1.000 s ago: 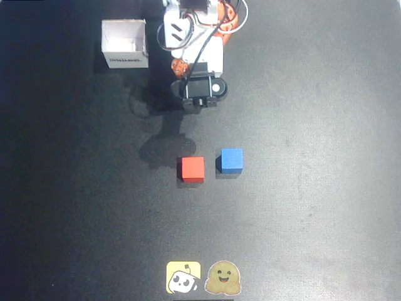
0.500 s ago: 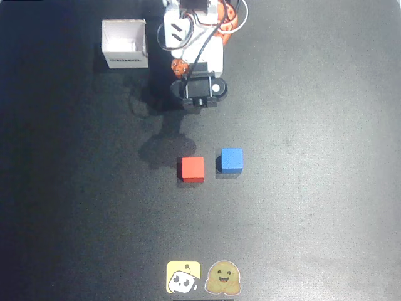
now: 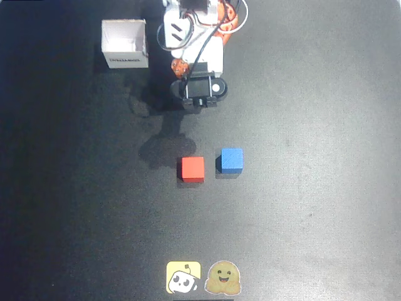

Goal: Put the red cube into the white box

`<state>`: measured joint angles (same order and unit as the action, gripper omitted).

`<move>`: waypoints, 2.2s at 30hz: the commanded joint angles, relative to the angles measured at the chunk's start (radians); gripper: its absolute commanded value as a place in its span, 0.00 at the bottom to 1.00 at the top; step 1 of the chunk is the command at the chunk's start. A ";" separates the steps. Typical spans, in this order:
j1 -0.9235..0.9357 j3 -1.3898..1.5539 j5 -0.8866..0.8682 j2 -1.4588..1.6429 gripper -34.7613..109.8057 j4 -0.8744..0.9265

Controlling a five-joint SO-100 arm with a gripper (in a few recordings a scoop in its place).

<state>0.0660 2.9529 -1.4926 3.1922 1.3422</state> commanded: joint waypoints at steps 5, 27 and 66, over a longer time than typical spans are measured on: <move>-0.005 -0.256 0.002 -0.244 0.24 0.018; -0.012 -1.045 -0.020 -1.278 0.24 -0.081; -0.063 -0.936 -0.038 -1.571 0.42 -0.462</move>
<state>0.0031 2.0141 -1.5248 1.6291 0.9143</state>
